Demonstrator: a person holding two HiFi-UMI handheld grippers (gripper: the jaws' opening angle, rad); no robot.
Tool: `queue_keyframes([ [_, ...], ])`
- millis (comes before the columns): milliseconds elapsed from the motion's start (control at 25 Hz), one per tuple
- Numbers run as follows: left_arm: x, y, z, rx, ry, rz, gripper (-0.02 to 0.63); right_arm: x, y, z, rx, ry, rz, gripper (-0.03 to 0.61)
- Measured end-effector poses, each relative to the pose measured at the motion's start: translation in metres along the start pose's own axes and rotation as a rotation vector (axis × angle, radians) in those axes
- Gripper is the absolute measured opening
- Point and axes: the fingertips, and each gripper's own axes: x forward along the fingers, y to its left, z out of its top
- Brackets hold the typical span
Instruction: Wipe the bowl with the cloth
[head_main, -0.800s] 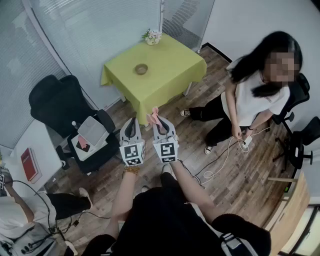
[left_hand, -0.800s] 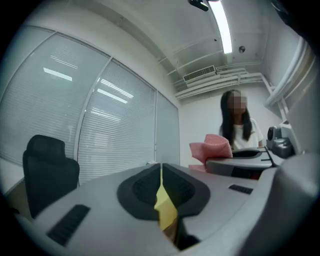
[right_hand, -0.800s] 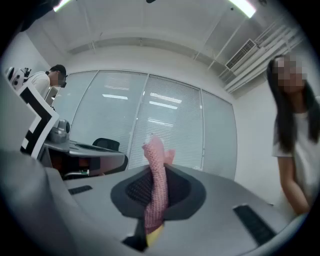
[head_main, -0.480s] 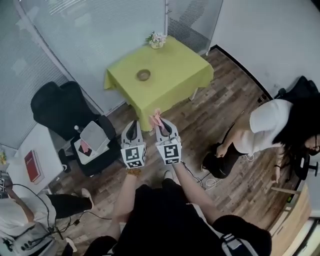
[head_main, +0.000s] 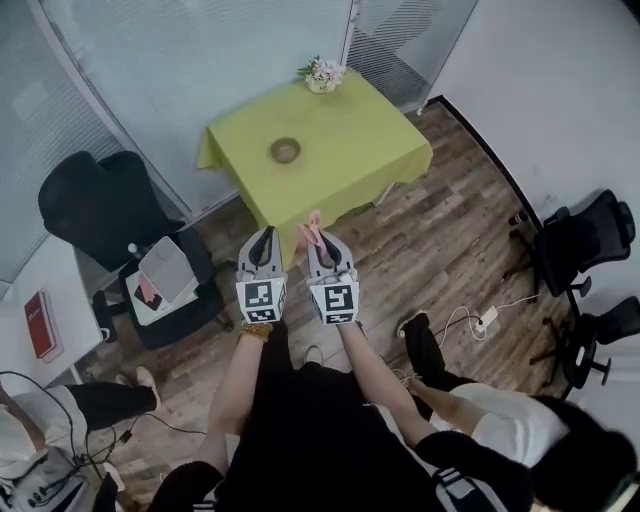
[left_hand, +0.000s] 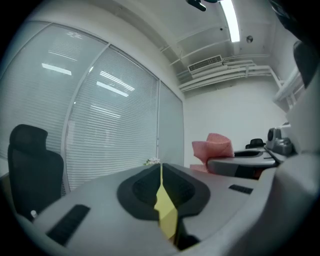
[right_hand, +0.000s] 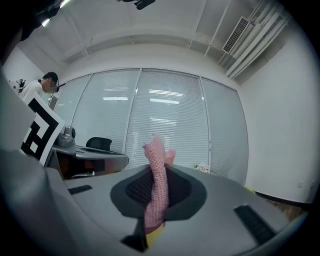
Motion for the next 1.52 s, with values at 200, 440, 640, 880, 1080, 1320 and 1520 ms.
queue_keyframes([
  [200, 0.061, 0.036, -0.002, -0.059, -0.005, -0.026, 0.02, 0.065, -0.017, -0.006, -0.024, 0.04, -0.002, 0.02],
  [440, 0.124, 0.071, -0.005, -0.081, 0.027, -0.127, 0.02, 0.14, -0.024, -0.013, -0.015, 0.098, -0.016, 0.02],
  [640, 0.166, 0.085, -0.021, -0.103, 0.069, -0.171, 0.02, 0.187, -0.042, -0.017, -0.012, 0.118, -0.033, 0.02],
  [880, 0.208, 0.109, -0.04, -0.1, 0.122, -0.155, 0.02, 0.237, -0.055, -0.032, 0.007, 0.133, 0.004, 0.02],
  [1080, 0.262, 0.122, -0.043, -0.075, 0.153, -0.105, 0.02, 0.289, -0.091, -0.04, 0.004, 0.127, 0.069, 0.02],
  [1320, 0.316, 0.135, -0.059, -0.069, 0.229, -0.015, 0.02, 0.346, -0.133, -0.059, -0.048, 0.156, 0.238, 0.023],
  [1520, 0.339, 0.137, -0.092, -0.127, 0.341, 0.023, 0.021, 0.379, -0.165, -0.096, -0.024, 0.238, 0.361, 0.025],
])
